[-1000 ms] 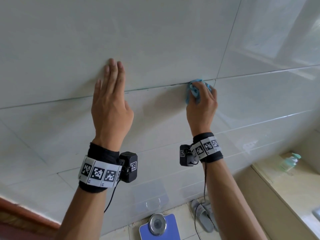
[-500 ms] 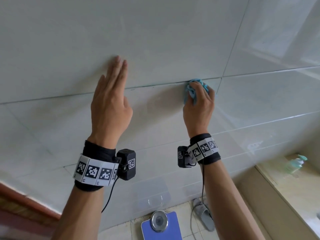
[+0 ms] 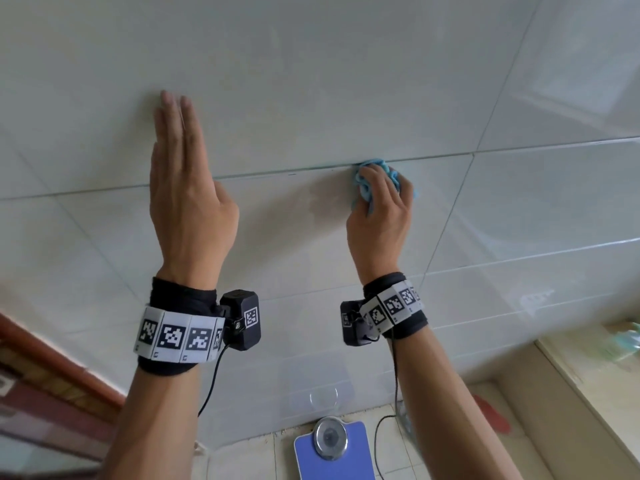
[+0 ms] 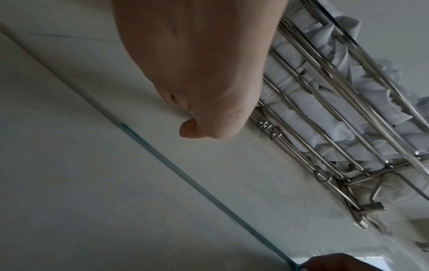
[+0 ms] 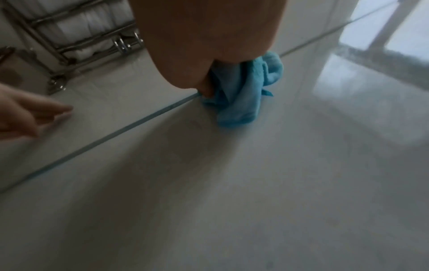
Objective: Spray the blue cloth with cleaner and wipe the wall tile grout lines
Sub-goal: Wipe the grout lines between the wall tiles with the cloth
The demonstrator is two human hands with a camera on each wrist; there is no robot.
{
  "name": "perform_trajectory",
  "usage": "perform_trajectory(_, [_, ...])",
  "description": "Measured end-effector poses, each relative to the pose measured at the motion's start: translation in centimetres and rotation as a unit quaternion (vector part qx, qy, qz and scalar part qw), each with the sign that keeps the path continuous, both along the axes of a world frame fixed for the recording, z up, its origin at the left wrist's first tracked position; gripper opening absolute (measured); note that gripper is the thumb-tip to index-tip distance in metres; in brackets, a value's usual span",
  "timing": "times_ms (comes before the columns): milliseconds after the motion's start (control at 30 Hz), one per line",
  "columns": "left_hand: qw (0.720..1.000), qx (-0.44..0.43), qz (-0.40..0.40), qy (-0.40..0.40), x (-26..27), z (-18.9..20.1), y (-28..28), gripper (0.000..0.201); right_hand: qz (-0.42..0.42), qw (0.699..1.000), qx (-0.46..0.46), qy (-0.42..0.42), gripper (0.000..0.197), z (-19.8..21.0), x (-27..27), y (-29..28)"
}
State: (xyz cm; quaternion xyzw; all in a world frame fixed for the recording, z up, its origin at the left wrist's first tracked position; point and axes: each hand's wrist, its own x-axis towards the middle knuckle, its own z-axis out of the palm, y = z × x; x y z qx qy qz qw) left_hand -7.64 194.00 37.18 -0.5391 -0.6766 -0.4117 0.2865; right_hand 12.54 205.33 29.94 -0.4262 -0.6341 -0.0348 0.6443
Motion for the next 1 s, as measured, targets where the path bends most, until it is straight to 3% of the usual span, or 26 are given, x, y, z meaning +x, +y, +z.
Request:
perform_trajectory(67, [1.000, -0.006, 0.014, -0.006, -1.1, -0.2, -0.4, 0.081, 0.010, 1.000, -0.001, 0.024, 0.039, -0.2, -1.9, -0.7])
perform_trajectory(200, [1.000, -0.014, 0.018, -0.012, -1.7, -0.5, -0.3, 0.085, 0.054, 0.998, 0.014, -0.014, 0.035, -0.2, -4.4, -1.9])
perform_trajectory(333, [0.999, -0.016, 0.025, -0.014, -1.4, -0.5, 0.1, 0.084, 0.081, 0.992, 0.026, -0.090, 0.041, 0.2, -2.4, -1.7])
perform_trajectory(500, [0.999, -0.027, 0.034, -0.013, -1.4, -0.3, -0.1, 0.085, -0.025, 0.991, 0.072, 0.114, 0.032, 2.4, 1.3, 2.1])
perform_trajectory(600, [0.999, -0.034, 0.034, -0.007, -1.5, -0.4, -0.2, 0.087, -0.030, 0.988, 0.079, 0.132, 0.035, 2.4, -1.1, 2.4])
perform_trajectory(733, [0.999, -0.038, 0.033, -0.009, -1.7, -0.4, -0.1, 0.087, 0.052, 0.993, 0.107, 0.008, 0.048, 0.1, -6.3, -0.8])
perform_trajectory(867, [0.998, -0.052, 0.028, -0.009, -2.0, -0.1, -0.6, 0.089, 0.110, 0.969, 0.165, -0.146, 0.038, -0.7, -6.8, -1.2])
perform_trajectory(933, [0.998, -0.061, 0.021, -0.017, -2.3, 0.1, -0.9, 0.092, 0.079, 0.969, 0.178, -0.154, 0.041, -0.5, -5.6, -0.3])
perform_trajectory(1000, [0.997, -0.071, 0.013, -0.018, -2.6, 0.2, -1.2, 0.093, 0.039, 0.983, 0.160, -0.084, 0.047, -1.0, -4.3, 0.2])
